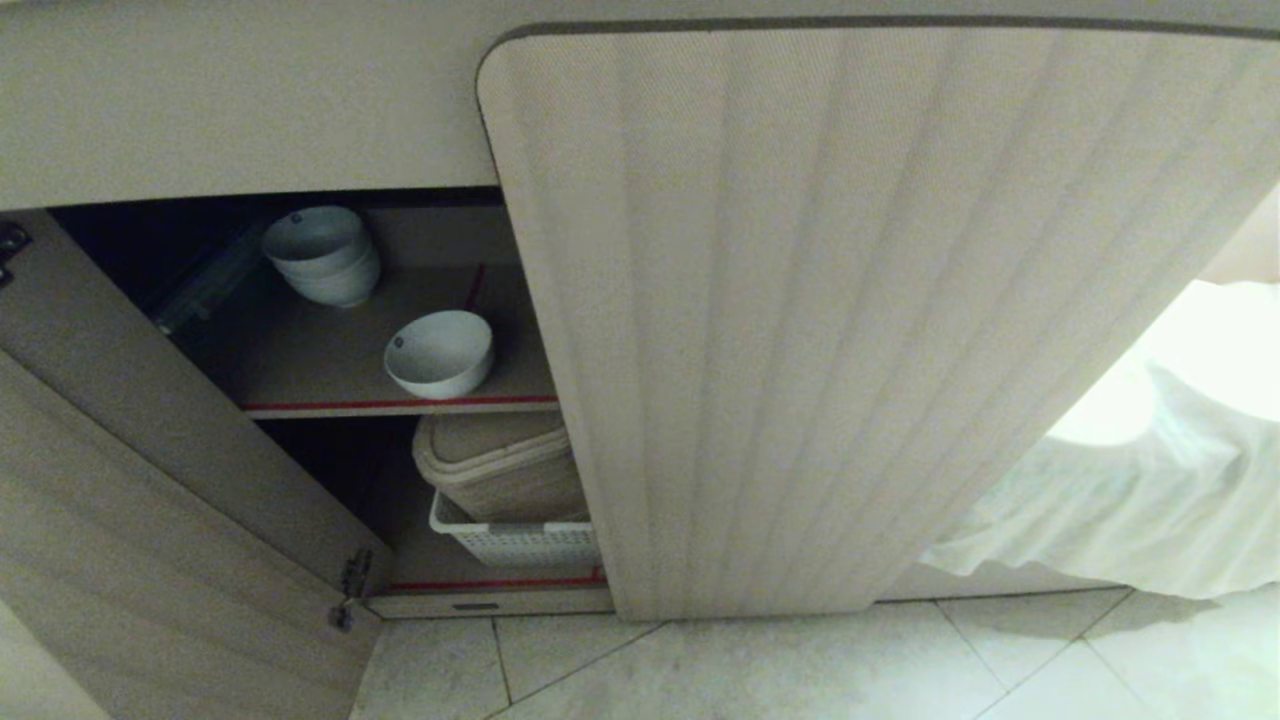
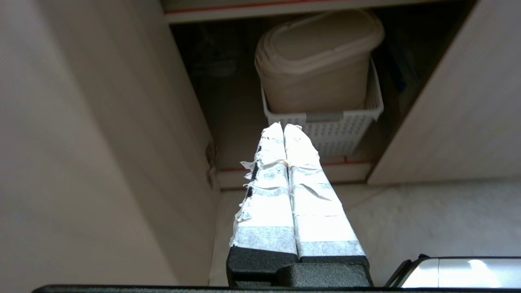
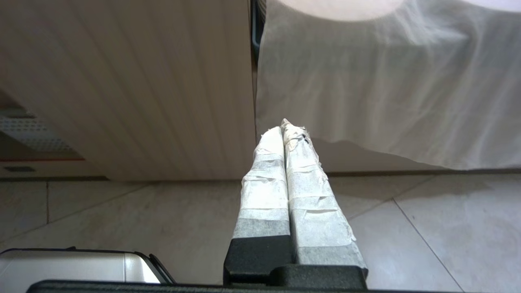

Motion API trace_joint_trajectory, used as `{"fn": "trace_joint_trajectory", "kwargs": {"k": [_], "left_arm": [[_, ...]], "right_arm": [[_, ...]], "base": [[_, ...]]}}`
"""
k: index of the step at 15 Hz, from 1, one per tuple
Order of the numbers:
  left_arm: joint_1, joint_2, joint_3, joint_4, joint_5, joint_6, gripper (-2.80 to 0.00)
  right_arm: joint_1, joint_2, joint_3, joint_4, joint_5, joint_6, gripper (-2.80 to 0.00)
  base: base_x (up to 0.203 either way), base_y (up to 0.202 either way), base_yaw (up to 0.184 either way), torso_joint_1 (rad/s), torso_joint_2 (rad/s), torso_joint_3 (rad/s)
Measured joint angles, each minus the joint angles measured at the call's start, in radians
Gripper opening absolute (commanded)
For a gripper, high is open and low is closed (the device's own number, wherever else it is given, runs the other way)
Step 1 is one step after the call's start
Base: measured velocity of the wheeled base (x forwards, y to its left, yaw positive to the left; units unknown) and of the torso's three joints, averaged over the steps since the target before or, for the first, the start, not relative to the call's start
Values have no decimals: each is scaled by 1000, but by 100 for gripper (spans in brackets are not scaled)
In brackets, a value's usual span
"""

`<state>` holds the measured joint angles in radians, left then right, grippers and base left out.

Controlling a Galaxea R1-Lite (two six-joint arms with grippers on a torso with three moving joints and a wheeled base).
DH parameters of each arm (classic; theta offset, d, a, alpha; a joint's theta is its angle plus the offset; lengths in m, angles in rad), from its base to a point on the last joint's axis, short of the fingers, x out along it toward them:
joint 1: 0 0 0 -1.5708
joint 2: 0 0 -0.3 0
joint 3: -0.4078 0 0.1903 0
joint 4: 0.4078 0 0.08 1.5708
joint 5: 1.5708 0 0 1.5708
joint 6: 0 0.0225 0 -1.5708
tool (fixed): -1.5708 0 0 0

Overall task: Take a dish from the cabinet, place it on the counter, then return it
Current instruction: Take the bowl from the cabinet

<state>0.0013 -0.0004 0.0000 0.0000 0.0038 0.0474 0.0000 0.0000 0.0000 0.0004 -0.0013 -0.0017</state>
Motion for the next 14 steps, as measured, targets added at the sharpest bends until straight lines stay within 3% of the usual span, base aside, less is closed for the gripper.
{"fn": "trace_joint_trajectory", "kwargs": {"k": [2, 14], "left_arm": [[0, 0, 0, 0, 1, -2, -280], [0, 0, 0, 0, -13, -5, -280]], "right_arm": [[0, 0, 0, 0, 0, 0, -280], [0, 0, 0, 0, 0, 1, -280]], "base": [[172, 0, 1, 5, 4, 0], [0, 0, 0, 0, 0, 0]]}}
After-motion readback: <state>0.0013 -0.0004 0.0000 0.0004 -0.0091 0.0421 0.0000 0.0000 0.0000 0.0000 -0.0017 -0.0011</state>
